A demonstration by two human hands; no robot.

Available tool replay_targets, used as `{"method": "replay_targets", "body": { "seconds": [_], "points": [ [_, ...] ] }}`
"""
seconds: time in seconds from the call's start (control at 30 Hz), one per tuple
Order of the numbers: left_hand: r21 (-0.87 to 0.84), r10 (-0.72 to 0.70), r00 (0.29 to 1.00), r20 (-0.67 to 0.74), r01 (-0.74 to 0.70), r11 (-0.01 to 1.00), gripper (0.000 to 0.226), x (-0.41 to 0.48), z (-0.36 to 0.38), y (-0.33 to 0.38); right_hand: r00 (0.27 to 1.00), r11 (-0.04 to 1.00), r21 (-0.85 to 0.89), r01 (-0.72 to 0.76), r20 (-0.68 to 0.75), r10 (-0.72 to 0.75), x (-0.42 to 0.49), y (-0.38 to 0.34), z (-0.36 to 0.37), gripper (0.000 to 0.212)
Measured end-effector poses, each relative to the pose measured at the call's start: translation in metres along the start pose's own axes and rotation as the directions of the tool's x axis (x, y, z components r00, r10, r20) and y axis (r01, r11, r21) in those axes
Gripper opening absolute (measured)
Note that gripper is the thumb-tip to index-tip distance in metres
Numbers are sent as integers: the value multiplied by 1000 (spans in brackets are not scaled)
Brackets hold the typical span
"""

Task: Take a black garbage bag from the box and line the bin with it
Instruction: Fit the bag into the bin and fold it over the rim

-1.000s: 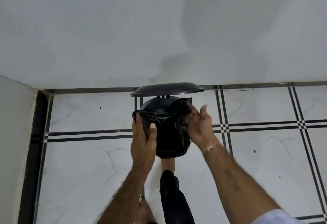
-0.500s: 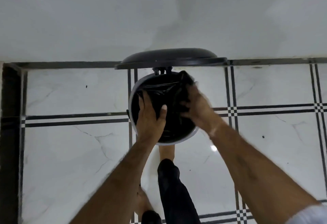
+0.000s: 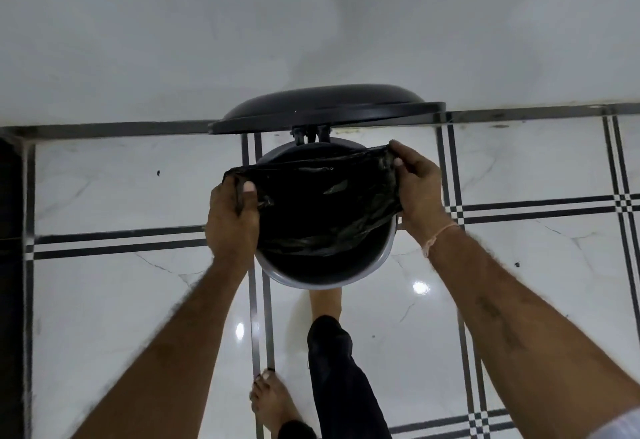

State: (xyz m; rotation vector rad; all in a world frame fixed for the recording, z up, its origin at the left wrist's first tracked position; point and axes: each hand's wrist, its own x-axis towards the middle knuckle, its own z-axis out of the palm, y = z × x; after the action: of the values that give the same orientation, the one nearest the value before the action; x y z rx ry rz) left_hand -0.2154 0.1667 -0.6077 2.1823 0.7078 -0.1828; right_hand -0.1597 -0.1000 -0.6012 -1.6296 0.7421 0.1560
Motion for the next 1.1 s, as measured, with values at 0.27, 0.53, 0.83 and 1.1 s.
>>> {"method": "replay_targets", "body": {
  "seconds": [0.27,0.53,0.83,1.1],
  "points": [
    [104,36,996,81,-44,994,52,31,4,-3,940,832,-446,330,235,-247,19,15,-8,52],
    [118,-307,915,260,285,951,89,49,1,-7,937,925,-377,42,335,94,33,12,-16,24],
    [-336,-476,825,305,561,757,57,16,-9,-18,960,957,-186,-222,131,248,10,13,-25,17],
    [-537,-554,698,454,710,455,18,-12,-4,-35,932,929,-80,-362,-65,357,-10,35,-31,25]
  ]
}}
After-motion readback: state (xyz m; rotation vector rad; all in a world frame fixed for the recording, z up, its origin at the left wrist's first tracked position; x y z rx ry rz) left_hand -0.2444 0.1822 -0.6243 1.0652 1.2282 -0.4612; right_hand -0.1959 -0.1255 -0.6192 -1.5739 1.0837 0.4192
